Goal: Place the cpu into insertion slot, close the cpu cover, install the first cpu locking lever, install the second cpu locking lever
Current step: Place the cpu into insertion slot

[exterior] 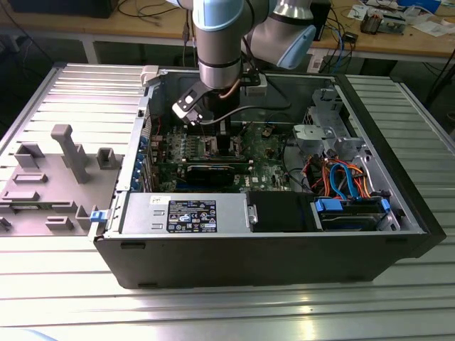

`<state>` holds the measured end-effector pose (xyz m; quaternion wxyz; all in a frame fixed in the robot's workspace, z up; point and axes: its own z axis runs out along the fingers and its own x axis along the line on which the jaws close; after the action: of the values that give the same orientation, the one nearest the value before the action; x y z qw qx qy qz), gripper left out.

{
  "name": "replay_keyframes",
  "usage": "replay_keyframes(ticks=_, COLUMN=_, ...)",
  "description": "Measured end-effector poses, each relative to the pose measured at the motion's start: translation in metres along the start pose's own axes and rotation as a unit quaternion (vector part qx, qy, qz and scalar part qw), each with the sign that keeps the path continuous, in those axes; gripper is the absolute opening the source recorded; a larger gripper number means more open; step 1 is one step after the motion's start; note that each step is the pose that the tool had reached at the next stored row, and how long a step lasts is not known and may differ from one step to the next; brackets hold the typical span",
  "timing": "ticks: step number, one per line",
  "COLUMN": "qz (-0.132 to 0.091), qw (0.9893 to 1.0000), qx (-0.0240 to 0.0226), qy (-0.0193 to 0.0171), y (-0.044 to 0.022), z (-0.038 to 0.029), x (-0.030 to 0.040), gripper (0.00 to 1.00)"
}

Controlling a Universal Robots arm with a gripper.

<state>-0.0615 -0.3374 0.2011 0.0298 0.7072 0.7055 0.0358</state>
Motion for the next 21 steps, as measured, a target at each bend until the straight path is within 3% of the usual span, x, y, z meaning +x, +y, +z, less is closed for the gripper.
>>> replay_keyframes(ticks=8, qz=0.0, qw=1.0, qx=0.0002, qy=-0.0002, y=-0.0005, z=0.0045, x=-0.0001, gripper=0.54)
replay_keyframes(ticks=21, qz=0.0, qw=1.0, qx=0.0, qy=-0.0001, y=-0.0017, z=0.0039, x=0.0, gripper=0.54)
